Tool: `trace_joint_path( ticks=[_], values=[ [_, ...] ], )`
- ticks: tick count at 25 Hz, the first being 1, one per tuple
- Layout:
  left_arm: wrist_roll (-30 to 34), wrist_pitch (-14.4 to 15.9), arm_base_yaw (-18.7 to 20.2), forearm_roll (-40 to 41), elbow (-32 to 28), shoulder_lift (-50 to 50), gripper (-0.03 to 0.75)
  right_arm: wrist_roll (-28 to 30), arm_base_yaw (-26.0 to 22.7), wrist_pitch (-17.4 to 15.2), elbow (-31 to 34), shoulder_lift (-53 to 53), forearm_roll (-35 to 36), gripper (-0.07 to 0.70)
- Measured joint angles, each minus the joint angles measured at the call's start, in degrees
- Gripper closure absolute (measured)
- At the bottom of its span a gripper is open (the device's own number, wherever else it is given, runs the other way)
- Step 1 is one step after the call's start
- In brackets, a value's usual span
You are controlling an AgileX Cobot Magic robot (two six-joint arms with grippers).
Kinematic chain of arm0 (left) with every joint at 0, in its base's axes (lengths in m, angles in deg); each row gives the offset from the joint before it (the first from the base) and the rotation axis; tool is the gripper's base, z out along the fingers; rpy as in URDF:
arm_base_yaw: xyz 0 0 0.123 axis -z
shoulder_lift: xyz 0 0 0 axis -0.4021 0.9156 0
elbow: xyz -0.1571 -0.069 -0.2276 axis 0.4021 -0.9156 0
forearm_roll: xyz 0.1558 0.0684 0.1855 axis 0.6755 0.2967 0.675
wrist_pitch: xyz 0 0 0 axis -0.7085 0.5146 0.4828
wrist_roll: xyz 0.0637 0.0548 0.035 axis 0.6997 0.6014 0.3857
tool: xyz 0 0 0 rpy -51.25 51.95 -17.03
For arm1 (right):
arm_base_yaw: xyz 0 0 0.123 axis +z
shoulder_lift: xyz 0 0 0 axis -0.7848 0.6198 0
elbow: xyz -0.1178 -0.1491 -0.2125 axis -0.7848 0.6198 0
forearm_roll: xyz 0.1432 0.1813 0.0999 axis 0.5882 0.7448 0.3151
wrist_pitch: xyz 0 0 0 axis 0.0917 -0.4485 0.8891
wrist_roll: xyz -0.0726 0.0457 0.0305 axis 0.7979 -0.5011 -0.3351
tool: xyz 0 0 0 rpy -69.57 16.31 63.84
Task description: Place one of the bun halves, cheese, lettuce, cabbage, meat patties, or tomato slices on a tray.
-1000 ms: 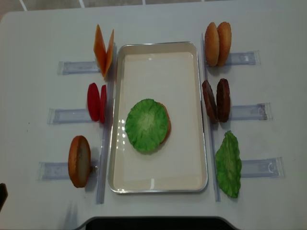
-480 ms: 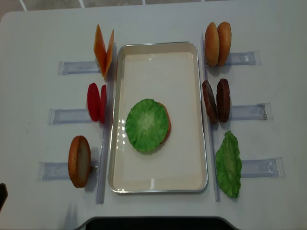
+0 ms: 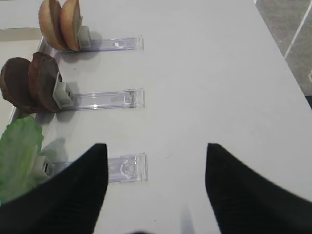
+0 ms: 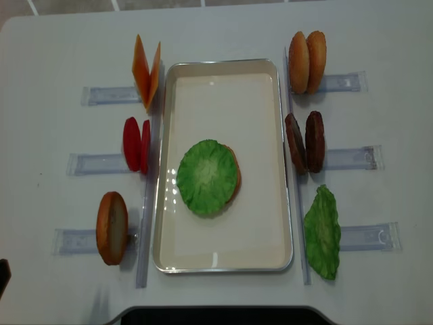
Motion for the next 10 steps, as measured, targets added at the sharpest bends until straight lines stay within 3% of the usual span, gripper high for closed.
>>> trace_joint_path(
  ticks=[10],
  values=[
    [0.0, 0.0, 0.0, 0.0, 0.0, 0.0, 0.64, 0.05, 0.0, 0.0, 0.0, 0.0, 0.0, 0.213]
  ],
)
